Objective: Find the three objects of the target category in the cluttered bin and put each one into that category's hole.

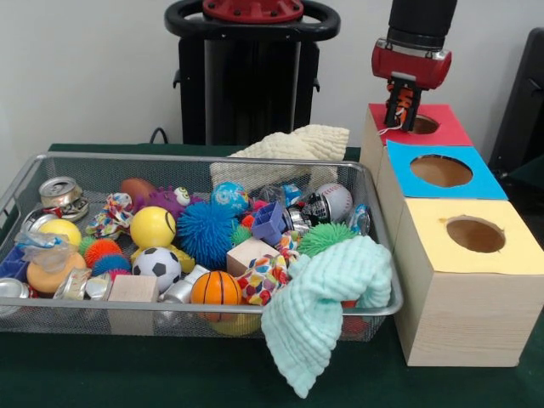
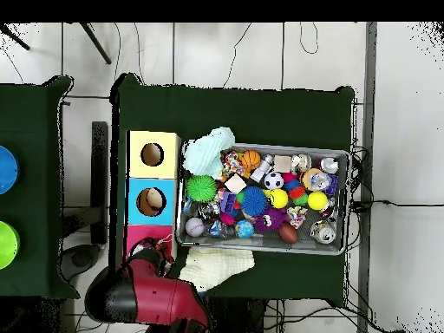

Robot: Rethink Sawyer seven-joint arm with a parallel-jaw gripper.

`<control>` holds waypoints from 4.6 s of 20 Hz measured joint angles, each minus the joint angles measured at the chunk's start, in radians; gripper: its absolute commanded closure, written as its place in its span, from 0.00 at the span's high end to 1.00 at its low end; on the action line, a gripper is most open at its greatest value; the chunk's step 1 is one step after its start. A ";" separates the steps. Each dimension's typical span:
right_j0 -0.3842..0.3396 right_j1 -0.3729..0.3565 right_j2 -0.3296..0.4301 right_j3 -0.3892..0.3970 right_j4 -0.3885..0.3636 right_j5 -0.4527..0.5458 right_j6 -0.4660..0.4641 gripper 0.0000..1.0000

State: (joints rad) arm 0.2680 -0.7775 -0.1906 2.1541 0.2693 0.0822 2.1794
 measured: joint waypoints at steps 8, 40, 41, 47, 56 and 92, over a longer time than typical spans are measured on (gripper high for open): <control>0.000 -0.001 0.001 0.006 0.027 -0.001 0.000 0.00; 0.016 -0.040 -0.055 -0.052 0.037 0.292 0.000 0.00; 0.014 -0.040 -0.055 -0.058 0.037 0.292 0.000 0.00; -0.006 -0.034 -0.055 -0.099 0.037 0.292 0.000 0.00; -0.016 0.005 -0.055 -0.159 0.036 0.292 0.000 0.00; 0.000 0.070 -0.059 -0.167 0.037 0.215 0.000 0.00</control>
State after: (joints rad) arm 0.2678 -0.7078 -0.2498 1.9866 0.3066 0.2977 2.1794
